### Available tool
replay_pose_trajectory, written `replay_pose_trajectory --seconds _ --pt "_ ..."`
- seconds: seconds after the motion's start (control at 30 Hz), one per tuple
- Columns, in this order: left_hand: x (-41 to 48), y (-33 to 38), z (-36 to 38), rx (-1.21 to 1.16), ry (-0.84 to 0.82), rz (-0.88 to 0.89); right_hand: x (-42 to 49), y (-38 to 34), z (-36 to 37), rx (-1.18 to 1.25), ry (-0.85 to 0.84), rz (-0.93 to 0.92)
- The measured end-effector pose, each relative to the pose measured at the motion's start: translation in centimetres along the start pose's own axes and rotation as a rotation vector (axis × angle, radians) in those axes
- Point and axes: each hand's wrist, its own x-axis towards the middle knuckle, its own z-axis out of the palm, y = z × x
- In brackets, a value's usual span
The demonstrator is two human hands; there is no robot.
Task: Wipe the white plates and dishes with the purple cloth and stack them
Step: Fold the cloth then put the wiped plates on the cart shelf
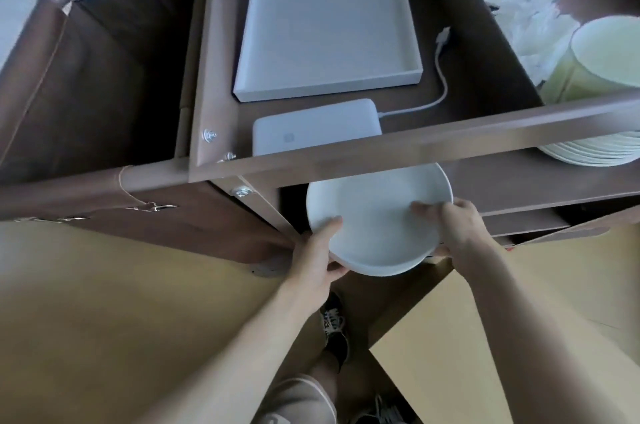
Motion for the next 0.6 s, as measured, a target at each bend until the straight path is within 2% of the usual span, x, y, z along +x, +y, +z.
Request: replay_pose_trajectory --seconds 0.13,0.3,0.43,0.6 --pt "0.2 -0.8 1.4 -0.201 -0.013 0.007 2.4 -2.5 1.5 -0.023 0.048 0.02" --pt "-0.3 0.0 2.6 -0.206 -0.107 -0.243 4.7 -4.2 2.8 0.029 0.048 0.06" --pt "0.1 0.7 3.7 -0.281 -0.116 -0.241 5.6 -4.0 2.7 0.206 0.069 0.14" --pt "0.6 -0.1 4.5 -0.286 -0.043 -0.217 5.6 -3.6 3.3 0.253 0.092 0.097"
